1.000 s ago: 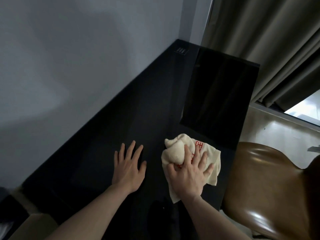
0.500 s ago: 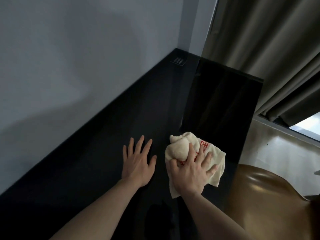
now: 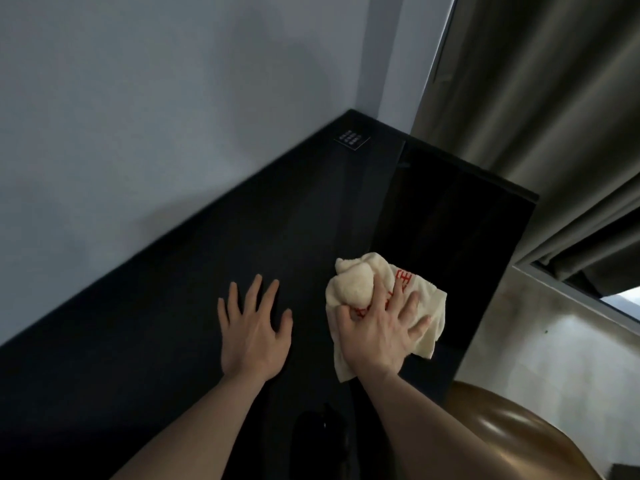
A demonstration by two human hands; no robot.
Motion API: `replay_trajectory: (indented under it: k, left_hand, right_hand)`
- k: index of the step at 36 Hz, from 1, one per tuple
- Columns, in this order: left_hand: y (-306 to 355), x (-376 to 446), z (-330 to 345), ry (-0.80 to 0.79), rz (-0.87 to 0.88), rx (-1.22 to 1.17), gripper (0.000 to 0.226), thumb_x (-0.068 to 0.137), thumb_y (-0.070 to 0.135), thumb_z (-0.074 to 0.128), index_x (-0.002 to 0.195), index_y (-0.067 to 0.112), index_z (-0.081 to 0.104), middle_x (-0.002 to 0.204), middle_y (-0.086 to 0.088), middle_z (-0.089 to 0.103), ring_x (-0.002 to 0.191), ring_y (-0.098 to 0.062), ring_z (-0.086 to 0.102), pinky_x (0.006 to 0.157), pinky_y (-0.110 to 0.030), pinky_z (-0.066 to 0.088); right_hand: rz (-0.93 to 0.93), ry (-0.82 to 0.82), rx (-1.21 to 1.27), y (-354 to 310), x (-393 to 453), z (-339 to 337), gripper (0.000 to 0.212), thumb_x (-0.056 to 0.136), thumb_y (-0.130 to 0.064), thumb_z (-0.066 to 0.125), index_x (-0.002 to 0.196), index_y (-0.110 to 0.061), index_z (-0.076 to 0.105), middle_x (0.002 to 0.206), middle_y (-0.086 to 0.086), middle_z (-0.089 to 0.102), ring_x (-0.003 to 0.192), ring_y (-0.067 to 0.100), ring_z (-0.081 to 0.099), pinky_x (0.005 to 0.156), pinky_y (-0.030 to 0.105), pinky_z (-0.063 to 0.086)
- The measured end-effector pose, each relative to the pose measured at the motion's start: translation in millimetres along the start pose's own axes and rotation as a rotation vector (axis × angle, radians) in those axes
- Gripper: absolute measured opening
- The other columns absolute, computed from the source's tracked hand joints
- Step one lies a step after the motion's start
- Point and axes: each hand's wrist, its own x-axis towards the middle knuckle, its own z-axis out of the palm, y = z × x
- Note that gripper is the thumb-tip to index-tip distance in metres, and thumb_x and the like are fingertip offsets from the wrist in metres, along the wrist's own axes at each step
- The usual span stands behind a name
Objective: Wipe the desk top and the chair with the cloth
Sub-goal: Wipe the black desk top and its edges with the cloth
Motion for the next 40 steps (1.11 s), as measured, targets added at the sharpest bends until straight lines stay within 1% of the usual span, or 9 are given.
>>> replay_trajectory:
  k: [4,7,13,19,23,25,27,33,40]
  left_hand:
    - [2,2,1,0.020,-0.029,-0.007,0.064,0.100,0.060,0.034,0.159,0.040,0.022,0.170,0.007,0.011,0.158,-0.027,-0.003,0.128,-0.050,0.002]
    - [3,3,0,0.018,-0.030,-0.011,0.065,0.099,0.060,0.034,0.160,0.039,0.022,0.170,0.007,0.011,0.158,-0.027,-0.002,0.128,-0.050,0.002]
    - [1,2,-3,0.003,-0.022,-0.027,0.066,0.099,0.060,0.036,0.160,0.040,0.020,0.171,0.007,0.009,0.158,-0.026,-0.004,0.128,-0.050,0.002]
    - [0,1,-3,0.002,-0.014,-0.040,0.065,0.100,0.059,0.036,0.160,0.039,0.020,0.170,0.006,0.012,0.158,-0.027,-0.004,0.128,-0.050,0.001]
    - [2,9,-10,-0.026,-0.016,-0.044,0.062,0.100,0.056,0.042,0.157,0.034,0.029,0.165,0.003,0.023,0.156,-0.030,0.008,0.128,-0.051,0.007]
    - [4,17,-18,-0.023,0.006,-0.019,0.058,0.099,0.055,0.045,0.152,0.032,0.036,0.159,0.002,0.031,0.153,-0.027,0.019,0.128,-0.051,0.010]
    - [7,25,-24,-0.027,0.048,-0.003,0.056,0.099,0.054,0.047,0.150,0.032,0.039,0.156,0.002,0.034,0.150,-0.024,0.024,0.128,-0.051,0.010]
    - [37,51,-22,-0.101,0.155,-0.009,0.061,0.102,0.055,0.040,0.158,0.035,0.025,0.169,0.005,0.011,0.157,-0.026,0.003,0.128,-0.052,0.001]
    - [100,90,-1,-0.131,0.226,-0.010,0.064,0.103,0.059,0.035,0.161,0.037,0.015,0.171,0.005,0.002,0.158,-0.026,-0.005,0.127,-0.052,-0.003]
  right_hand:
    - [-0.010,0.005,0.003,3,16,-2,0.090,0.085,-0.079,0.038,0.158,-0.039,0.004,0.170,0.005,0.002,0.155,0.033,-0.015,0.119,0.065,-0.012]
    - [-0.007,0.012,0.015,3,21,-3,0.090,0.085,-0.078,0.038,0.158,-0.039,0.004,0.170,0.004,0.003,0.155,0.032,-0.014,0.119,0.066,-0.009]
    - [-0.004,0.011,0.016,2,25,-5,0.091,0.084,-0.079,0.037,0.158,-0.040,0.002,0.170,0.003,0.004,0.155,0.032,-0.012,0.120,0.064,-0.010]
    - [0.017,0.027,-0.009,2,30,-6,0.089,0.084,-0.079,0.037,0.157,-0.040,0.005,0.170,0.002,0.005,0.155,0.032,-0.009,0.121,0.064,-0.006]
    - [0.014,0.049,-0.008,4,36,-9,0.088,0.084,-0.080,0.037,0.156,-0.039,0.008,0.168,0.002,0.011,0.155,0.033,-0.004,0.121,0.064,-0.003]
    - [0.020,0.047,-0.014,7,41,-11,0.088,0.084,-0.080,0.036,0.157,-0.039,0.008,0.168,0.003,0.010,0.155,0.033,-0.004,0.121,0.065,-0.003]
    - [0.026,0.044,-0.020,10,47,-12,0.088,0.085,-0.080,0.037,0.157,-0.039,0.008,0.169,0.003,0.009,0.155,0.033,-0.005,0.120,0.065,-0.003]
    - [0.026,0.058,-0.051,24,78,-16,0.085,0.085,-0.074,0.037,0.157,-0.039,0.007,0.169,0.004,0.010,0.155,0.032,-0.003,0.121,0.064,0.000]
    - [0.014,0.061,-0.055,46,133,-28,0.083,0.086,-0.071,0.040,0.156,-0.038,0.011,0.169,0.004,0.010,0.155,0.032,-0.002,0.121,0.064,0.000]
